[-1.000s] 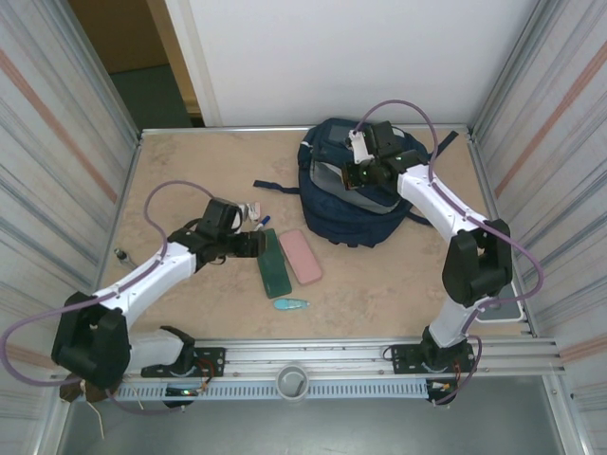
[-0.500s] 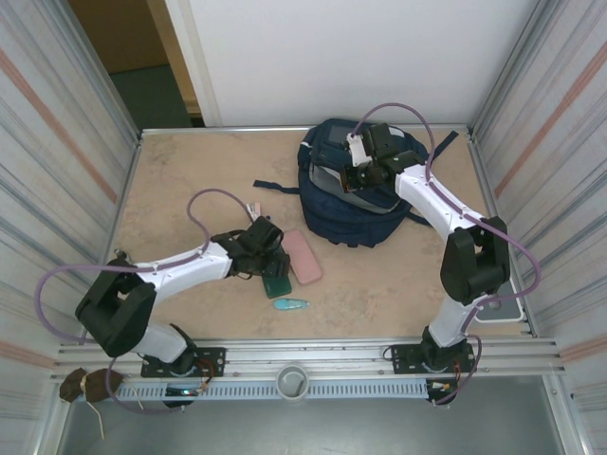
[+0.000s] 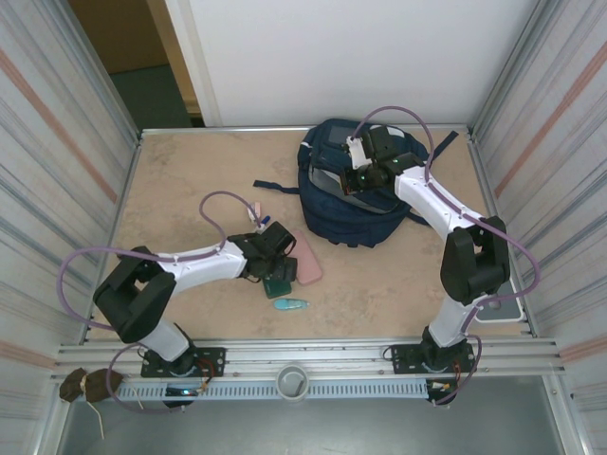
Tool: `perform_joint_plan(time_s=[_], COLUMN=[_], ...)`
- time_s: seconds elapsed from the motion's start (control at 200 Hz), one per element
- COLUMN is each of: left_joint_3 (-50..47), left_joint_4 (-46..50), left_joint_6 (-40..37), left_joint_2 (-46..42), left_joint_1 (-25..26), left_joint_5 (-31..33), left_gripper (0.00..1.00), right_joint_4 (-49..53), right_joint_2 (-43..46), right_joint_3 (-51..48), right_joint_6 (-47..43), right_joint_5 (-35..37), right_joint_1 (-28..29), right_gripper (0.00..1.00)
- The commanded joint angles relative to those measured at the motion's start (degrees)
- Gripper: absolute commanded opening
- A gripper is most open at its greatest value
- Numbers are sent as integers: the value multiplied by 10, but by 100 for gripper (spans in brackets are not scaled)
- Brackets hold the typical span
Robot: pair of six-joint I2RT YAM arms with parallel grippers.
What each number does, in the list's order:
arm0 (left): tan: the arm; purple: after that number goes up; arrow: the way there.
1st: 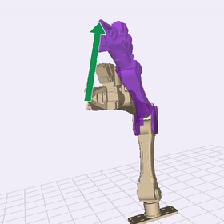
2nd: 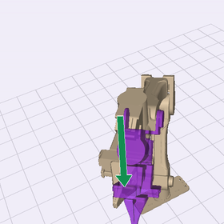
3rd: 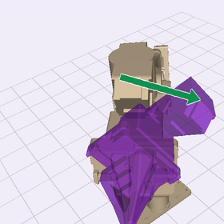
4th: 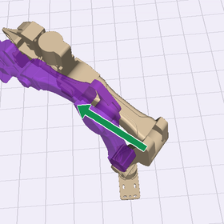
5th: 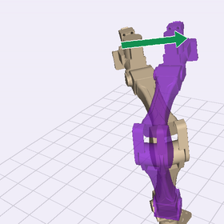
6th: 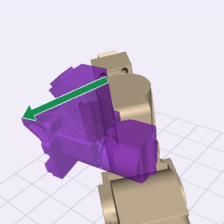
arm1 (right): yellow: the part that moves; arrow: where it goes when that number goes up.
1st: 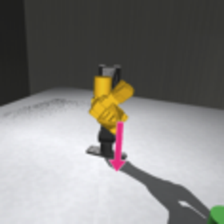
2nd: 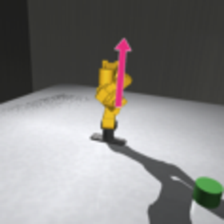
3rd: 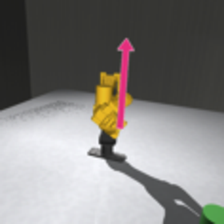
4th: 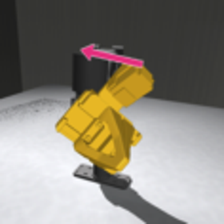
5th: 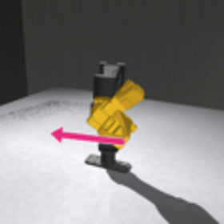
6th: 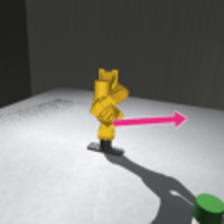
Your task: Pack the student bag
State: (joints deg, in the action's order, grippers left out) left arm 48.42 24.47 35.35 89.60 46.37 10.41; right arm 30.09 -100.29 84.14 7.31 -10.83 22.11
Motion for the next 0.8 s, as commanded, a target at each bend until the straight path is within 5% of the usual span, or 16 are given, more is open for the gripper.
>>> perform_joint_plan(time_s=[0.0, 0.541, 0.797], left_joint_3=[5, -53, -64], left_joint_4=[-11, -16, -46], left_joint_6=[11, -4, -8], left_joint_2=[9, -31, -13], left_joint_1=[-2, -32, -35], left_joint_5=[24, 3, -5], left_gripper=[96, 92, 76], right_joint_4=[2, 3, 6], right_joint_2=[4, 0, 7], right_joint_3=[-5, -4, -4], right_joint_6=[15, 15, 13], right_joint_5=[-16, -9, 0], right_joint_1=[-1, -1, -2], right_gripper=[0, 0, 0])
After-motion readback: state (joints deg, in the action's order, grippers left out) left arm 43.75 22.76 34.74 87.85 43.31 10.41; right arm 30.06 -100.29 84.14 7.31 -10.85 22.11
